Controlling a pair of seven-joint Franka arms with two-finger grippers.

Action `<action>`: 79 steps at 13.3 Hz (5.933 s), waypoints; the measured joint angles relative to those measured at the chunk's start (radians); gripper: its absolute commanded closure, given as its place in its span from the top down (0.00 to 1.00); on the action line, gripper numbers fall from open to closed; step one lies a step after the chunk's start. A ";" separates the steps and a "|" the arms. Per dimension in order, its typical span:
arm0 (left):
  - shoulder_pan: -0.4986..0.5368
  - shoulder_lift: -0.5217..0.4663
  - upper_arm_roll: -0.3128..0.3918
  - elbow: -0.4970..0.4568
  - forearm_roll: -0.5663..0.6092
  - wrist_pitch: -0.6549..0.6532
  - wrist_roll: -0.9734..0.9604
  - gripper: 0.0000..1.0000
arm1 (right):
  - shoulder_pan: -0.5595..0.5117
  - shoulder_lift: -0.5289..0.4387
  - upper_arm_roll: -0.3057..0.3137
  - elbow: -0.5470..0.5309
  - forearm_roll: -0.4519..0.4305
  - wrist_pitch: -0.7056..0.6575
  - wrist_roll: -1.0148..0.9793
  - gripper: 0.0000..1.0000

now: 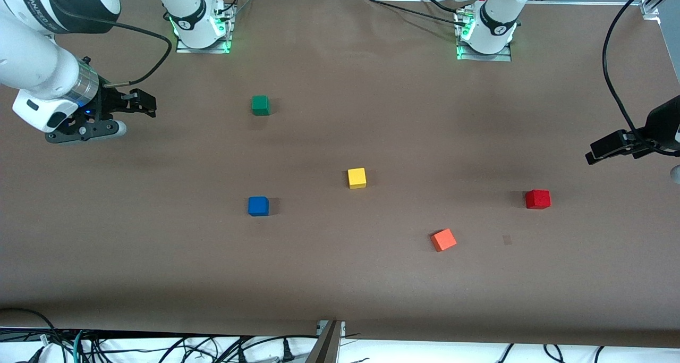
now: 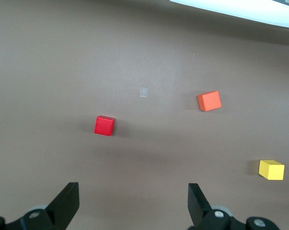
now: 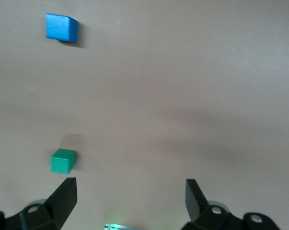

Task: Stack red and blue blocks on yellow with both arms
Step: 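Move the left gripper down toward the red cube, then lower the left gripper over the red cube and close on it, then carry the red cube with the left gripper onto the yellow cube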

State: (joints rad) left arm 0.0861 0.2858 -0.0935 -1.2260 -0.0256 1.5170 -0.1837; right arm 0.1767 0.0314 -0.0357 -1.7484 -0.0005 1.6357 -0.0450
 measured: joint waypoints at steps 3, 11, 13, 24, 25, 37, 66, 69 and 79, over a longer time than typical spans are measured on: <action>0.000 0.000 0.000 0.000 0.000 -0.003 0.000 1.00 | 0.003 -0.007 0.018 0.011 0.021 0.005 0.040 1.00; -0.072 0.091 -0.013 -0.011 0.198 0.011 0.001 1.00 | 0.009 -0.008 0.029 0.012 0.021 0.004 0.055 1.00; -0.064 0.174 -0.010 -0.021 0.198 0.056 0.001 1.00 | 0.009 -0.008 0.029 0.011 0.021 0.003 0.055 1.00; 0.127 0.318 -0.005 -0.382 0.112 0.560 0.143 1.00 | 0.009 -0.008 0.029 0.011 0.021 -0.003 0.055 1.00; 0.127 0.318 -0.007 -0.417 0.111 0.594 0.162 1.00 | 0.009 -0.008 0.029 0.011 0.021 -0.003 0.055 1.00; 0.148 0.314 -0.009 -0.561 0.111 0.739 0.335 1.00 | 0.009 -0.008 0.029 0.011 0.021 -0.005 0.055 1.00; -0.142 0.238 -0.276 -0.270 0.106 0.394 -0.134 0.10 | 0.009 -0.007 0.029 0.010 0.021 -0.007 0.055 1.00; -0.256 0.312 -0.274 -0.191 0.106 0.396 -0.310 0.10 | 0.009 -0.007 0.029 0.010 0.021 -0.007 0.055 1.00; -0.436 0.492 -0.260 -0.027 0.106 0.444 -0.546 0.10 | 0.009 -0.006 0.029 0.010 0.021 -0.007 0.056 1.00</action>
State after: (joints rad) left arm -0.3495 0.7778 -0.3537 -1.2526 0.0802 1.9606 -0.7292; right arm 0.1854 0.0252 -0.0070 -1.7385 0.0206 1.6284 0.0105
